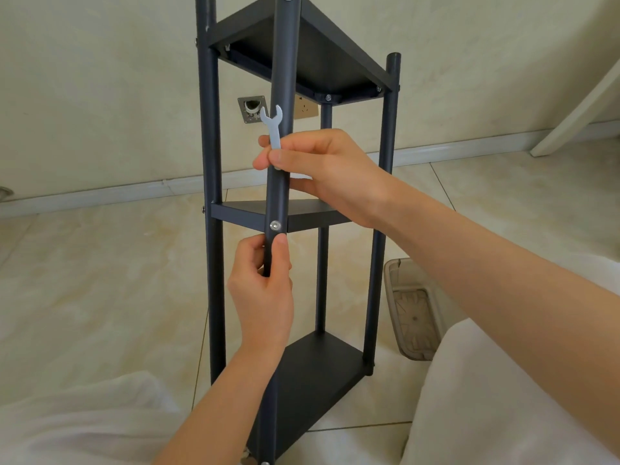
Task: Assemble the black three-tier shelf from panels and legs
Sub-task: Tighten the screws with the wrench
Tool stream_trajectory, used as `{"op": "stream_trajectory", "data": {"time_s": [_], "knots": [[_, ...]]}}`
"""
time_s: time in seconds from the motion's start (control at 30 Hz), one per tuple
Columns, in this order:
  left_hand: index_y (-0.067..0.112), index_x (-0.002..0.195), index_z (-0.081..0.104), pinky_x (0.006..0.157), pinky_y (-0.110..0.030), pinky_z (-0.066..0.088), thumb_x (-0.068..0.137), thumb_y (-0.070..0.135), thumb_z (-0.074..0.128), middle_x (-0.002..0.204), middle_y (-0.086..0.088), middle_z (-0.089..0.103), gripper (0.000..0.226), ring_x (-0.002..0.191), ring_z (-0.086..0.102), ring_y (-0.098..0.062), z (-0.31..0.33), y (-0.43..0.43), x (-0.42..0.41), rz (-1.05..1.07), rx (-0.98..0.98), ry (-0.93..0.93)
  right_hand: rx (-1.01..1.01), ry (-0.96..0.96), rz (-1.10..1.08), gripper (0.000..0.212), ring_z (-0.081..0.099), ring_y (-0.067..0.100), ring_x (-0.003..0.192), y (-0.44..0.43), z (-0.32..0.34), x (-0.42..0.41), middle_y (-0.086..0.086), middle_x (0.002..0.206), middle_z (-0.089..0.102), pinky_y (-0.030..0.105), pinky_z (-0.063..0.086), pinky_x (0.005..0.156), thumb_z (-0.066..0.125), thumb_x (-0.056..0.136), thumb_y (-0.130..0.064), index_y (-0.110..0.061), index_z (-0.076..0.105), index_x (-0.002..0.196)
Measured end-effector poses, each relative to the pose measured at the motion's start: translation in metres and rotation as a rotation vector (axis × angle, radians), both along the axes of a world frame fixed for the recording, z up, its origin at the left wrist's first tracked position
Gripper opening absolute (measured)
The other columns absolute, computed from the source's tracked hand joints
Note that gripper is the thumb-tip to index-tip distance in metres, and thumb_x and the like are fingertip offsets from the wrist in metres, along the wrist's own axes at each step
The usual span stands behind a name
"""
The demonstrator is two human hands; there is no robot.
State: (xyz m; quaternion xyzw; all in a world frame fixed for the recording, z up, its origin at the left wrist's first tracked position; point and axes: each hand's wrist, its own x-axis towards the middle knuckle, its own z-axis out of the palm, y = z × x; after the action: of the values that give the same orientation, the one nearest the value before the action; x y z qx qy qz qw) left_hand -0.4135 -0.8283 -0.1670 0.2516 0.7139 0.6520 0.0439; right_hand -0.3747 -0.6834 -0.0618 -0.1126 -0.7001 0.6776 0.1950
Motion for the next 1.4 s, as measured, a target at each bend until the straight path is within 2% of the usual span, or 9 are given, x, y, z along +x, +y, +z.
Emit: {"op": "stream_trajectory", "data": {"time_s": [0.2,0.27,0.37,0.47,0.83,1.07,1.2,1.3,1.4], "knots": [[0.020,0.104,0.063,0.056,-0.034,0.047,0.100,0.040,0.056,0.079,-0.003,0.062,0.022,0.066,0.058,-0.028,-0.002,0.002,0.004,-0.005,-0.018,0.010,0.057,-0.073,-0.111,0.018,0.062,0.015,0.112,0.008,0.000,0.013,0.003,0.113,0.071,0.039,0.048,0.105,0.059,0.097,-0.017,-0.011,0.076,0.097],[0.021,0.103,0.062,0.056,-0.033,0.047,0.100,0.040,0.056,0.078,-0.001,0.062,0.020,0.065,0.058,-0.024,-0.002,0.002,0.004,-0.003,-0.020,0.013,0.104,-0.091,-0.210,0.019,0.061,0.021,0.107,0.005,-0.004,0.020,0.018,0.112,0.068,0.025,0.047,0.100,0.061,0.095,-0.017,-0.008,0.077,0.094],[0.023,0.105,0.061,0.057,-0.033,0.046,0.099,0.043,0.055,0.079,0.000,0.062,0.022,0.065,0.058,-0.021,-0.003,0.004,0.004,-0.001,-0.022,0.024,0.153,-0.147,-0.383,0.021,0.060,0.018,0.094,-0.001,-0.016,0.030,0.025,0.103,0.065,0.002,0.043,0.072,0.062,0.092,-0.017,-0.002,0.076,0.089],[0.024,0.109,0.056,0.054,-0.032,0.045,0.099,0.043,0.056,0.075,0.000,0.061,0.022,0.060,0.054,-0.018,-0.002,0.006,0.003,-0.013,-0.002,0.010,0.209,-0.217,-0.414,0.019,0.060,0.014,0.085,-0.008,-0.030,0.040,0.006,0.091,0.067,0.013,0.043,0.070,0.063,0.092,-0.019,-0.011,0.078,0.083],[0.028,0.102,0.048,0.051,-0.035,0.044,0.098,0.045,0.050,0.070,0.002,0.059,0.018,0.053,0.053,-0.018,-0.001,0.015,-0.003,-0.043,0.024,0.045,0.210,-0.286,-0.440,0.021,0.054,-0.004,0.072,-0.050,-0.105,0.048,-0.012,0.074,0.057,0.005,0.038,0.067,0.055,0.100,-0.019,-0.013,0.074,0.094],[0.036,0.098,0.046,0.049,-0.035,0.043,0.102,0.039,0.048,0.070,0.002,0.058,0.006,0.052,0.052,-0.023,0.002,0.012,-0.020,-0.030,-0.003,0.122,0.123,-0.277,-0.425,0.027,0.049,0.001,0.055,-0.053,-0.117,0.026,-0.025,0.056,0.054,0.009,0.038,0.059,0.049,0.103,-0.021,-0.011,0.074,0.107],[0.031,0.097,0.047,0.048,-0.038,0.041,0.098,0.044,0.047,0.070,-0.003,0.058,0.013,0.049,0.049,-0.027,0.002,0.008,-0.027,-0.030,0.018,0.110,0.083,-0.288,-0.322,0.026,0.046,0.015,0.058,-0.055,-0.112,0.009,-0.007,0.059,0.054,0.027,0.043,0.059,0.048,0.102,-0.018,-0.018,0.073,0.095],[0.033,0.098,0.047,0.050,-0.032,0.043,0.101,0.039,0.047,0.071,0.000,0.059,0.007,0.052,0.052,-0.023,0.000,0.005,-0.032,-0.022,0.024,0.119,0.089,-0.287,-0.284,0.030,0.047,0.015,0.058,-0.061,-0.112,-0.002,0.014,0.071,0.060,0.029,0.043,0.058,0.050,0.100,-0.017,-0.026,0.069,0.078],[0.035,0.097,0.047,0.050,-0.027,0.043,0.102,0.035,0.048,0.071,-0.002,0.060,0.005,0.053,0.053,-0.023,0.000,0.000,-0.037,-0.005,0.024,0.130,0.061,-0.314,-0.256,0.034,0.048,0.015,0.059,-0.065,-0.113,-0.008,0.006,0.065,0.058,0.029,0.042,0.058,0.051,0.099,-0.015,-0.027,0.067,0.071]]}}
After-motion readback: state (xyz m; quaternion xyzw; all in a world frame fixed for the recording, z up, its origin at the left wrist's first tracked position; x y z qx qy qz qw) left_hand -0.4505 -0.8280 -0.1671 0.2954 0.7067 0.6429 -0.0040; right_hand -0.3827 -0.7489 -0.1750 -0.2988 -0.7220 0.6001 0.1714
